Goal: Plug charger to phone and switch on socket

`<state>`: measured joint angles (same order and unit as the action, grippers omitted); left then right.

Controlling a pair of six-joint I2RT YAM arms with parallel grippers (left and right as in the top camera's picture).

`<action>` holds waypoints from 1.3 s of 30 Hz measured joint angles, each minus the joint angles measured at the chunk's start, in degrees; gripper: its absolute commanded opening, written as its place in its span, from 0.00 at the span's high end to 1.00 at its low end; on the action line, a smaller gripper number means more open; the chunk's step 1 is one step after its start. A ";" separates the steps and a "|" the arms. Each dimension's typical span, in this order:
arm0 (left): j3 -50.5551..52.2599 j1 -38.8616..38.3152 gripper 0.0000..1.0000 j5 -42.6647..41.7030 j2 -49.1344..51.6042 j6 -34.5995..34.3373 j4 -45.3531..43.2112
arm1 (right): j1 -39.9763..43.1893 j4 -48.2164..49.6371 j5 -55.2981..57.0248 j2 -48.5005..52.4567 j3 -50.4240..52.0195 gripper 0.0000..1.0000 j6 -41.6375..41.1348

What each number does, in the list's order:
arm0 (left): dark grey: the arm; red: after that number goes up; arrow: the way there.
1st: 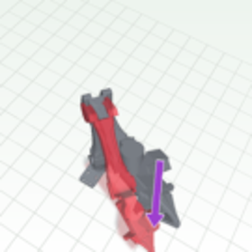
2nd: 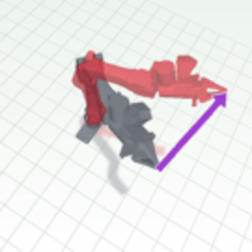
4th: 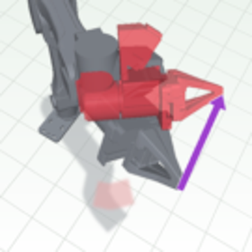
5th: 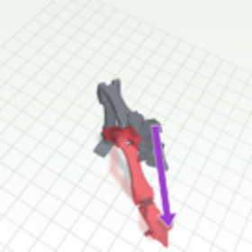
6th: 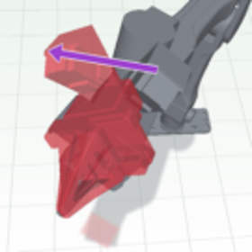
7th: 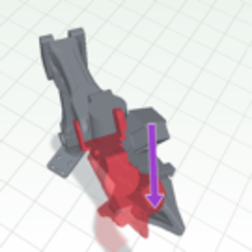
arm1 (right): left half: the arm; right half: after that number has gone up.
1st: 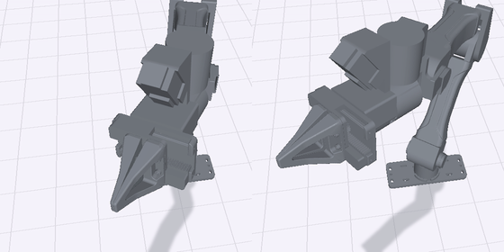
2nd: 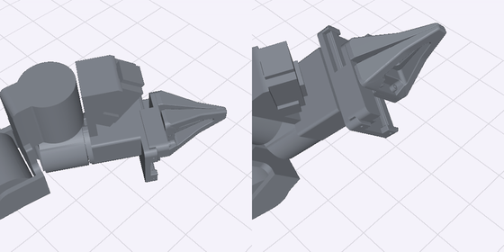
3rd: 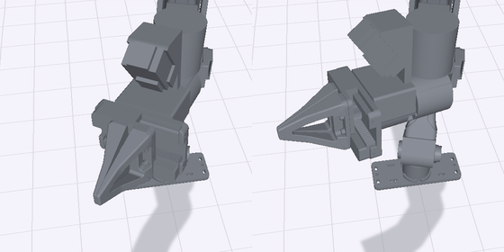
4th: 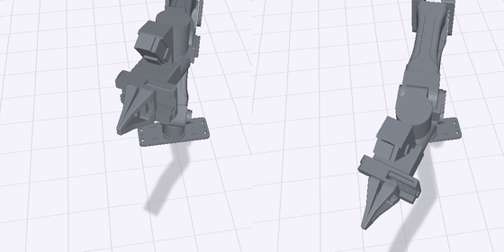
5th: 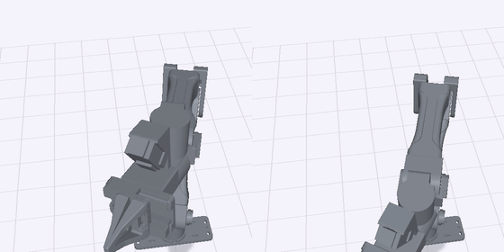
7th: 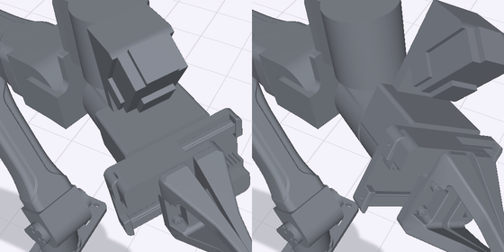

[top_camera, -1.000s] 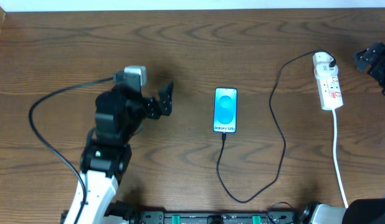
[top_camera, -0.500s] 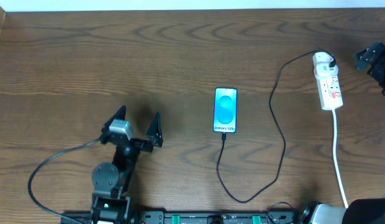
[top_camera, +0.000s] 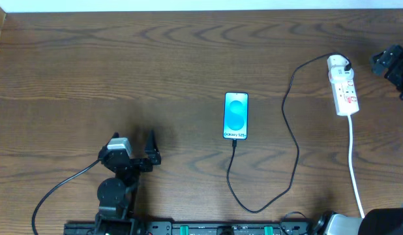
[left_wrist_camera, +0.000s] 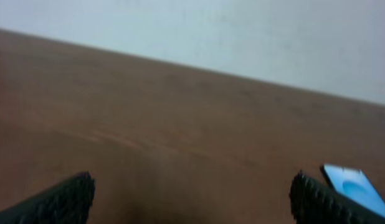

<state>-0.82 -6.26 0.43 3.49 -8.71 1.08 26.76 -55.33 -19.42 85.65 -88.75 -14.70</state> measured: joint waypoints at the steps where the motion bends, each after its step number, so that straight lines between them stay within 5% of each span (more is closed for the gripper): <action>1: -0.24 0.35 0.00 0.00 -1.01 0.00 0.35 | 0.00 0.00 -0.04 0.00 0.00 0.01 0.00; 19: -0.28 2.51 0.00 -0.15 -2.86 10.32 0.48 | 0.00 0.00 -0.02 0.00 0.00 0.01 0.00; 39: -0.28 4.35 0.00 -0.04 -2.86 10.69 0.44 | 0.00 0.00 -0.02 0.00 0.00 0.01 0.00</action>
<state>-1.10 -1.91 0.38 0.62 1.98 1.52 26.76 -55.33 -19.44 85.65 -88.75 -14.70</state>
